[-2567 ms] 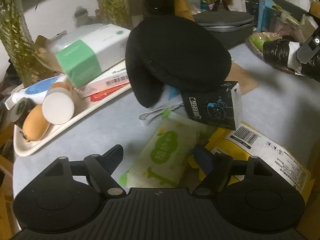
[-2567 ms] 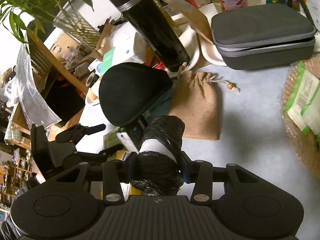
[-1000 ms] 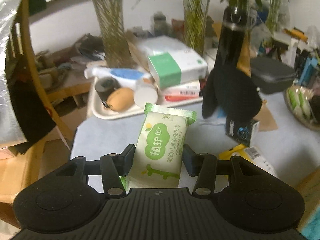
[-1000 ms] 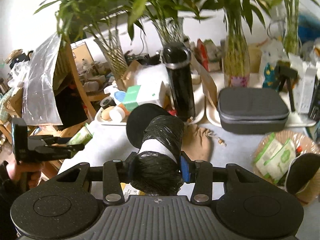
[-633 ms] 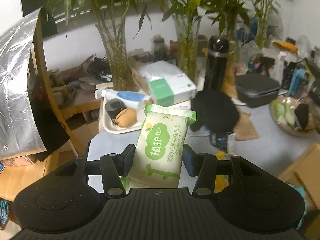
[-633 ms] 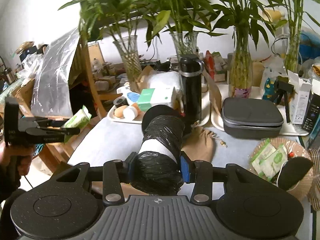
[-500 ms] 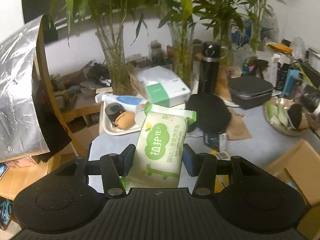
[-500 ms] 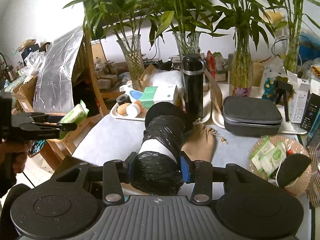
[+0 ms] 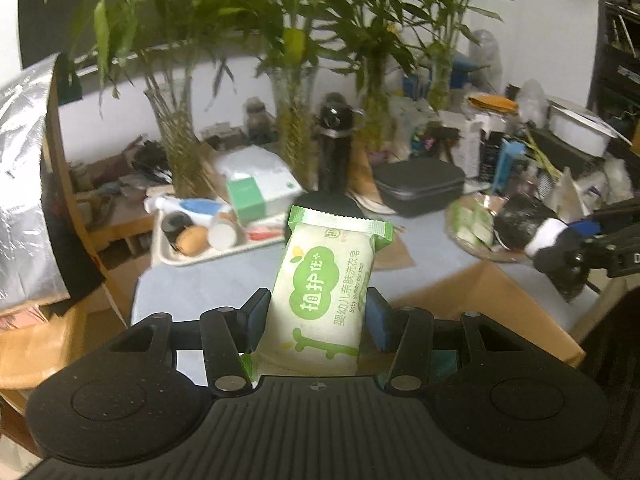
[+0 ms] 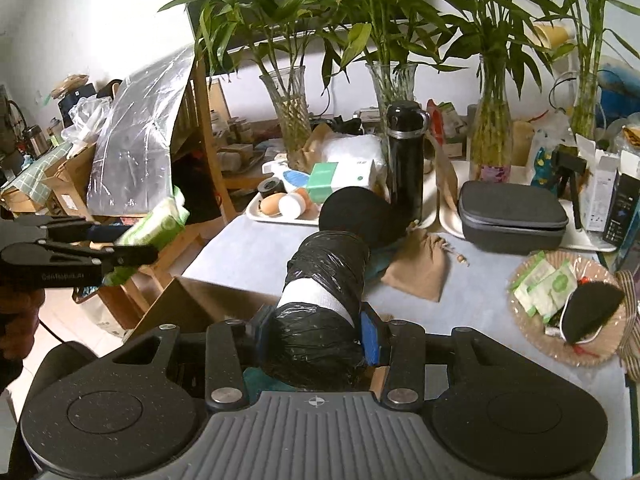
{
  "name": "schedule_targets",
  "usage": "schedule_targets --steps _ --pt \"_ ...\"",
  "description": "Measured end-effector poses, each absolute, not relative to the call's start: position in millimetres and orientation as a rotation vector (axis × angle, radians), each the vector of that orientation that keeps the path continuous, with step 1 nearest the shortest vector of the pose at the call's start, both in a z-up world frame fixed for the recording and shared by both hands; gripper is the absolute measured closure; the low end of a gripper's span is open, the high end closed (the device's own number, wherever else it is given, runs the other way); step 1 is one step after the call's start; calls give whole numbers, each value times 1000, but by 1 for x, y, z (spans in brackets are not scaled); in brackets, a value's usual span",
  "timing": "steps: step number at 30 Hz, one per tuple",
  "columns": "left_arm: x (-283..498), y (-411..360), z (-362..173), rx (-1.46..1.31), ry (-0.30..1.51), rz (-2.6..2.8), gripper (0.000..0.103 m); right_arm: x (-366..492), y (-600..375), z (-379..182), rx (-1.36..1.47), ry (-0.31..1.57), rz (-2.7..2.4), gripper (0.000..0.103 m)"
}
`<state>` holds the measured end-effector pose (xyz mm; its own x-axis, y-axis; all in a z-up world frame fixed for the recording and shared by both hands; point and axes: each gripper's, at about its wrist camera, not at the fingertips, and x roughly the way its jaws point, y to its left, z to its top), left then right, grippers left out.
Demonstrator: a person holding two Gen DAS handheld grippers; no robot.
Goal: Organize soft objects
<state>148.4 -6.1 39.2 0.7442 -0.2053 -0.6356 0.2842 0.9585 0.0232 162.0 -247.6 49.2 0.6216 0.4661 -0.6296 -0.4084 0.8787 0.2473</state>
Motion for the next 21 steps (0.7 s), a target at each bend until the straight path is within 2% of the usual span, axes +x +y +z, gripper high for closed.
schedule_targets --steps 8,13,15,16,17,21 --pt "136 -19 25 69 761 -264 54 143 -250 49 70 754 499 56" --pt "139 -11 11 -66 827 -269 52 135 -246 46 69 760 503 56" --pt "136 -4 11 -145 813 -282 44 133 -246 44 71 762 501 56" --pt "133 -1 12 -172 797 -281 32 131 -246 43 73 763 501 56" --pt "130 2 14 -187 776 -277 27 129 -247 43 75 763 501 56" --pt "116 4 21 -167 739 -266 27 123 -247 43 77 756 495 56"
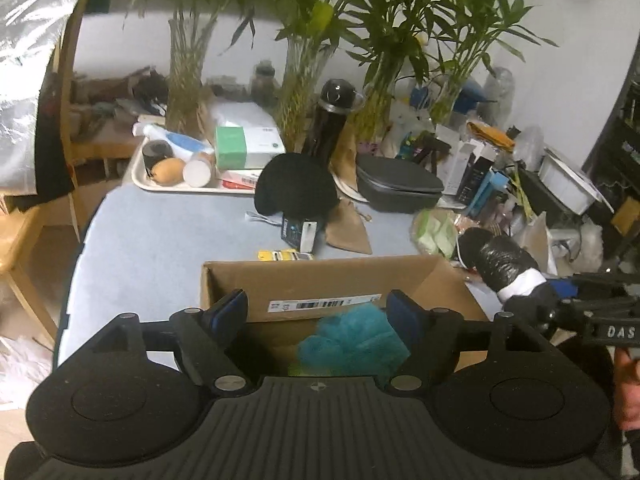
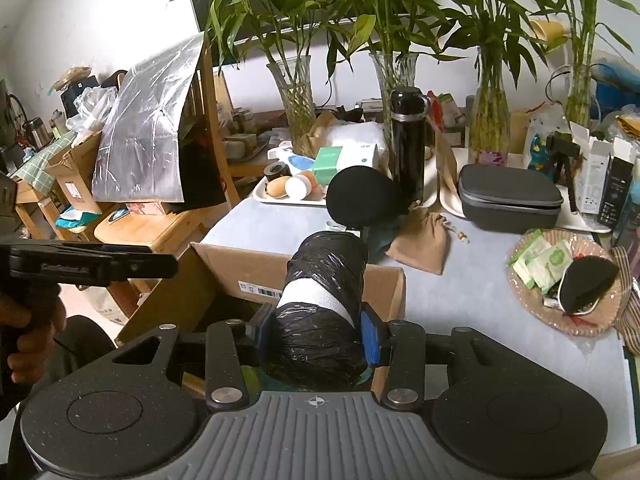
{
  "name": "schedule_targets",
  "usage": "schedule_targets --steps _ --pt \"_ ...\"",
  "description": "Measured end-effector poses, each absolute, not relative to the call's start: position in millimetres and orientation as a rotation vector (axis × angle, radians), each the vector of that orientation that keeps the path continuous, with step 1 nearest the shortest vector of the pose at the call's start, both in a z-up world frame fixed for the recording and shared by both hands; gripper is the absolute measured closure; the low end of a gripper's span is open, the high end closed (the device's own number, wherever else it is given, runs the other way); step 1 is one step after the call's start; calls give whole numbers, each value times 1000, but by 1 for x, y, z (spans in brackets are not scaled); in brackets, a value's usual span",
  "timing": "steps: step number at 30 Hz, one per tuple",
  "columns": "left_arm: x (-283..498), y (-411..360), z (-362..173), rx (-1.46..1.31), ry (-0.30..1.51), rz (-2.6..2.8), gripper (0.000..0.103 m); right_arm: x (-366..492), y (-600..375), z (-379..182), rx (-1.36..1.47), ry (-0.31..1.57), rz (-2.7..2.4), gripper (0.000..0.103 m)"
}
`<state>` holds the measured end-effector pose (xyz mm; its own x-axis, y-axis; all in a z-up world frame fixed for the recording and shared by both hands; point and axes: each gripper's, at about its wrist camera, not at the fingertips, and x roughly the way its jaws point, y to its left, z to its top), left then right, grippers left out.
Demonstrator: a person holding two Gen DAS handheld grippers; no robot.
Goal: Organize soft objects
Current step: 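Lower the black-wrapped roll into the box and open the right tool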
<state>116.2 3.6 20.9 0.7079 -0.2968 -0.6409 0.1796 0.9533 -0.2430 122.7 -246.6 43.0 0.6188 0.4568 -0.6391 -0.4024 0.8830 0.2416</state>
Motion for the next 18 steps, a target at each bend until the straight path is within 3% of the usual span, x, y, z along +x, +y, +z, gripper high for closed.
schedule_targets --steps 18 --pt "70 26 26 -127 736 -223 27 117 -223 46 41 777 463 54"
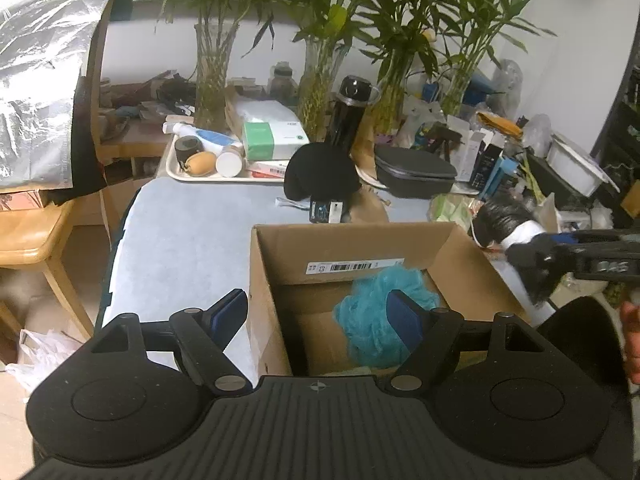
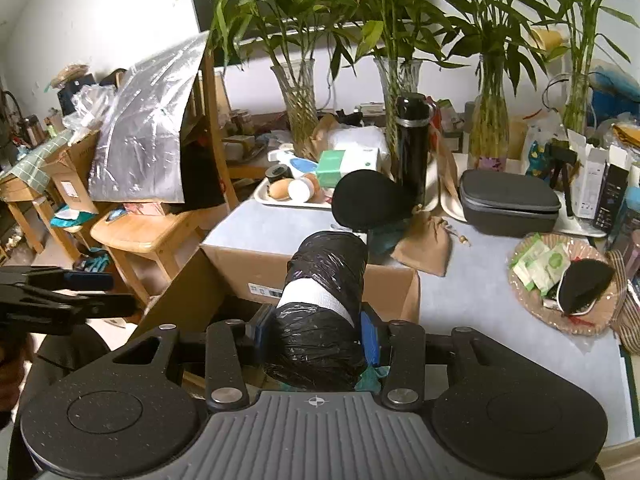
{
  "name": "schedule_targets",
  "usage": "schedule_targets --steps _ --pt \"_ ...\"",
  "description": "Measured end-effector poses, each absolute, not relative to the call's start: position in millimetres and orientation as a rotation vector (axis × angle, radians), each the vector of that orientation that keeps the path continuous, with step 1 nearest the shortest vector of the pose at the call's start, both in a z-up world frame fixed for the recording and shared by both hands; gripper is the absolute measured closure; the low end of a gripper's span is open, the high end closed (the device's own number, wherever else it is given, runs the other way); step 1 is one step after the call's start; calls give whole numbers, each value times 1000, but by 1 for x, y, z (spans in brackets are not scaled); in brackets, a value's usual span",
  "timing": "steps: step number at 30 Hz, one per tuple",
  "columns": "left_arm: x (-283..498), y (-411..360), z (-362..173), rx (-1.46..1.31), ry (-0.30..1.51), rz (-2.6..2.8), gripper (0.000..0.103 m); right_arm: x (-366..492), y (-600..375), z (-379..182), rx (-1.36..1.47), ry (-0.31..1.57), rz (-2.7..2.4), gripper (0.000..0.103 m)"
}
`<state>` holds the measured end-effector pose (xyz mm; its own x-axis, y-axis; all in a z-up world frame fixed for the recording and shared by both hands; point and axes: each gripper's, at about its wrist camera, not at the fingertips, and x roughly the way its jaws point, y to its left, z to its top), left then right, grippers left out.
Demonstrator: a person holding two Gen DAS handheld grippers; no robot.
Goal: Organize soft objects
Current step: 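Lower the black-wrapped roll into the box and open the right tool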
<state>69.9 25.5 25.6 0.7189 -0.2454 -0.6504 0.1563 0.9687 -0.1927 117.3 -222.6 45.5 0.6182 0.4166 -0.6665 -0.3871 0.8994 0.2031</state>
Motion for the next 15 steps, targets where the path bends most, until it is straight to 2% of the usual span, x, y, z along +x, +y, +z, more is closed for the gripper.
schedule_targets --steps 1,2,4,6,7,10,15 --pt "68 27 28 -132 732 -221 27 122 -220 40 29 807 454 47" --pt "66 29 32 -137 730 -216 27 124 -219 37 19 827 430 30" --pt "61 32 39 -143 727 -210 27 123 -220 38 27 811 408 18" --pt "56 35 47 -137 720 -211 27 121 -225 42 61 800 404 12" --pt "53 36 51 -132 717 -213 27 119 -228 45 79 795 403 5" --pt "46 35 58 -114 721 -214 27 112 -231 53 80 793 391 0" --pt "39 34 62 -97 724 -228 27 97 -232 60 43 785 394 0"
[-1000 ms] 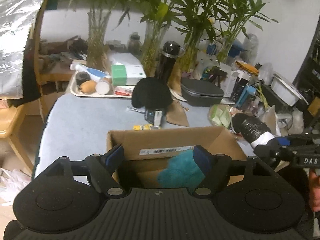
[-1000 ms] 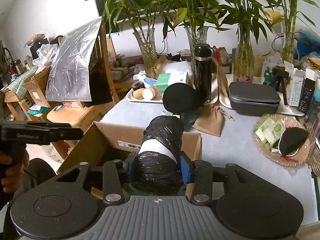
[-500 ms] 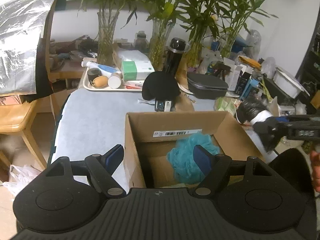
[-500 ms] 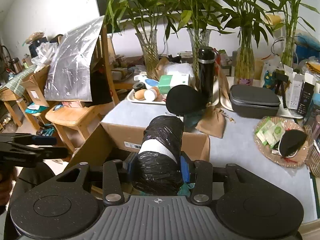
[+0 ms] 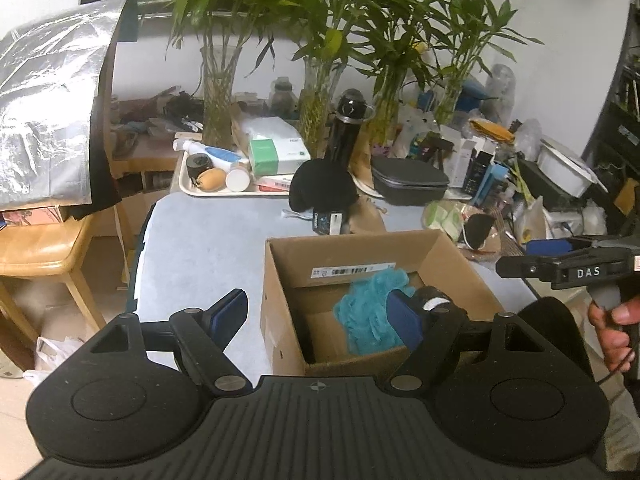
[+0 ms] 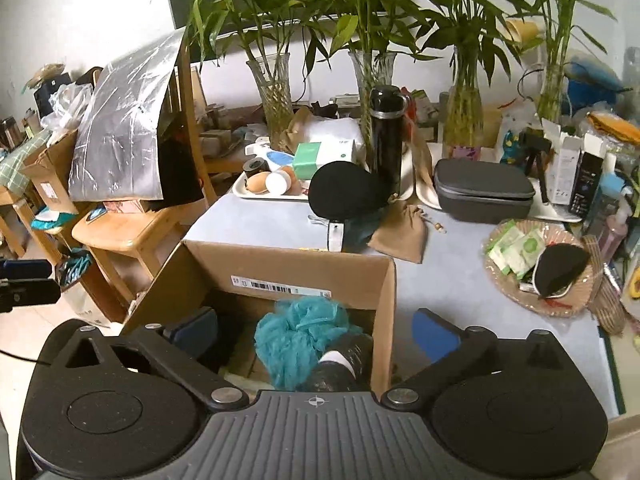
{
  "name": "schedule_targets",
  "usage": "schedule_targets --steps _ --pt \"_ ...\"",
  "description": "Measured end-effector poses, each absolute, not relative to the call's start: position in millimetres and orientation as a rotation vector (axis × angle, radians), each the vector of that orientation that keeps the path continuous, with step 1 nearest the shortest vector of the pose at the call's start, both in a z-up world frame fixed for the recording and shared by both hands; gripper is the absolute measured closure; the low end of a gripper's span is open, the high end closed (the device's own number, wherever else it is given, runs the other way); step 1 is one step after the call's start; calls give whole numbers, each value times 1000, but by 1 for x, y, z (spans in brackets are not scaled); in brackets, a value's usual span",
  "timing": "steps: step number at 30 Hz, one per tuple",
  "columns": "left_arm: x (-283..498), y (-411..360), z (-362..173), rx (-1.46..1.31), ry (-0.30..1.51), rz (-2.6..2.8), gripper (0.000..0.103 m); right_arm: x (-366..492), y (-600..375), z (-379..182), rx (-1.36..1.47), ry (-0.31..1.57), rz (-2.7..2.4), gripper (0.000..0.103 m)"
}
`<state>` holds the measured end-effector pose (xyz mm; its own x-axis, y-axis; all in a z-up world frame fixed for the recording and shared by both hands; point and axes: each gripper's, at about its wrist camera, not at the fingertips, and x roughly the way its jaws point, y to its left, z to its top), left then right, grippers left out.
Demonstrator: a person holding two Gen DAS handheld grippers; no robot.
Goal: Organize soft objects
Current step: 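Lower the black-wrapped roll into the box and open the right tool, then move the left tool down toward the yellow wipes pack on the table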
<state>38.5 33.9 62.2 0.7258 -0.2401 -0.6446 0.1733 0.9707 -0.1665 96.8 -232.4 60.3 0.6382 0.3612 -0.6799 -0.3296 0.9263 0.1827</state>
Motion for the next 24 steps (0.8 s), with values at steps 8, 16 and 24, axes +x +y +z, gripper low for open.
schedule_targets --steps 8,16,24 --pt "42 38 61 -133 721 -233 27 86 -241 62 22 787 402 0" --pt "66 61 83 -256 650 -196 27 97 -255 70 38 756 407 0" --pt "98 59 100 -199 628 -195 27 116 -264 69 50 740 392 0"
